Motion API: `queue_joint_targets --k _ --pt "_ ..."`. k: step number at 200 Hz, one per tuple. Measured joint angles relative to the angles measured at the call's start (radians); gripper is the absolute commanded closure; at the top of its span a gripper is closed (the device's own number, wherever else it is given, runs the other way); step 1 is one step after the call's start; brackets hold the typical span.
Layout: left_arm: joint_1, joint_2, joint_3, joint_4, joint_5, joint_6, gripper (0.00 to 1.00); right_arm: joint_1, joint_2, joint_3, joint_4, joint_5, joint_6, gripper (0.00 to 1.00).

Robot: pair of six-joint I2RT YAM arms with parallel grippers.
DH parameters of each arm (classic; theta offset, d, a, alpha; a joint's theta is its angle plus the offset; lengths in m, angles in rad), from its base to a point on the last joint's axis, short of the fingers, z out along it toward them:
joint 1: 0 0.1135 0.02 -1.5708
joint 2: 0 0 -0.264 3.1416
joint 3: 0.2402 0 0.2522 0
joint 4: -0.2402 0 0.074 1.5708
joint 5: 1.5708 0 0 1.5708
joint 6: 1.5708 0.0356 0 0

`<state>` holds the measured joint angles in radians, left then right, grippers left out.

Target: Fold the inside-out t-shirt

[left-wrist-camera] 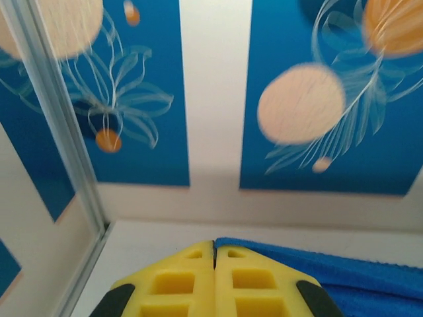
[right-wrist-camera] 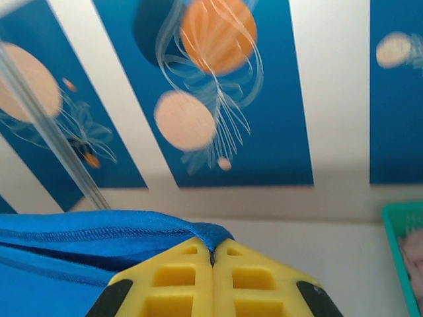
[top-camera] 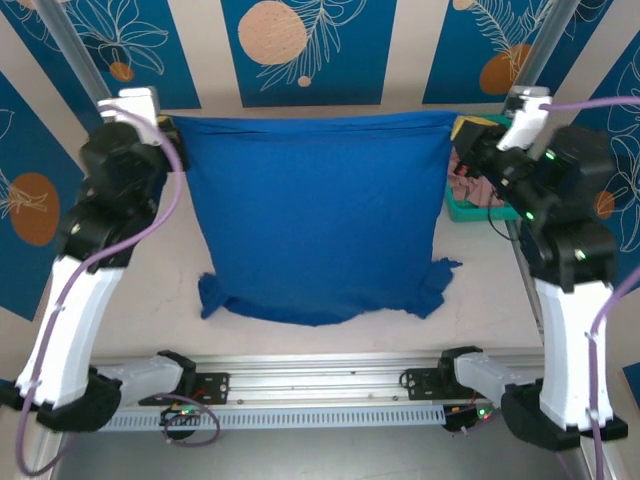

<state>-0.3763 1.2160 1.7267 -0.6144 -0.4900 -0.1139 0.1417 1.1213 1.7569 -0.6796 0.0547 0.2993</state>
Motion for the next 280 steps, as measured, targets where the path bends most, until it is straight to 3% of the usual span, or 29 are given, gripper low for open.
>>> queue_joint_targets --k 16,31,66,83,102,117,135,154,190,206,217,231,249,280 --pt "0.064 0.137 0.047 -0.016 0.045 -0.019 1.00 -0.010 0.127 0.019 0.039 0.002 -0.001 1.00" --pt "0.111 0.290 0.193 -0.050 0.089 -0.033 1.00 -0.021 0.277 0.108 0.072 0.002 -0.001 1.00" --pt "0.167 0.567 0.761 -0.121 0.182 -0.049 1.00 -0.044 0.626 0.600 0.085 0.002 0.015 1.00" --pt "0.175 0.591 0.960 -0.122 0.215 -0.061 1.00 -0.048 0.714 0.838 0.078 -0.006 0.026 1.00" --pt "0.177 0.504 0.982 -0.101 0.243 -0.065 1.00 -0.048 0.715 0.977 0.083 -0.030 0.042 1.00" --pt "0.177 0.381 0.884 -0.078 0.266 -0.068 1.00 -0.048 0.645 0.950 0.093 -0.054 0.048 1.00" --pt "0.178 0.215 0.682 -0.051 0.304 -0.074 1.00 -0.048 0.502 0.780 0.116 -0.076 0.048 1.00" --pt "0.180 0.022 0.373 -0.004 0.369 -0.112 1.00 -0.048 0.313 0.481 0.150 -0.082 0.044 1.00" --pt "0.176 -0.336 -0.400 0.103 0.545 -0.245 0.99 -0.049 -0.020 -0.216 0.179 -0.051 0.056 0.95" --pt "0.158 -0.443 -0.729 0.117 0.613 -0.314 0.85 -0.050 -0.124 -0.538 0.183 -0.012 0.074 0.88" --pt "0.139 -0.494 -0.932 0.112 0.651 -0.357 0.61 -0.052 -0.171 -0.739 0.169 0.023 0.087 0.83" --pt "0.111 -0.560 -1.137 0.111 0.697 -0.421 0.39 -0.058 -0.204 -0.935 0.151 0.052 0.105 0.63" --pt "0.078 -0.602 -1.263 0.095 0.726 -0.480 0.32 -0.061 -0.201 -1.066 0.129 0.058 0.122 0.55" --pt "0.014 -0.544 -1.248 0.125 0.716 -0.500 0.28 -0.019 -0.142 -1.080 0.180 0.037 0.146 0.51"
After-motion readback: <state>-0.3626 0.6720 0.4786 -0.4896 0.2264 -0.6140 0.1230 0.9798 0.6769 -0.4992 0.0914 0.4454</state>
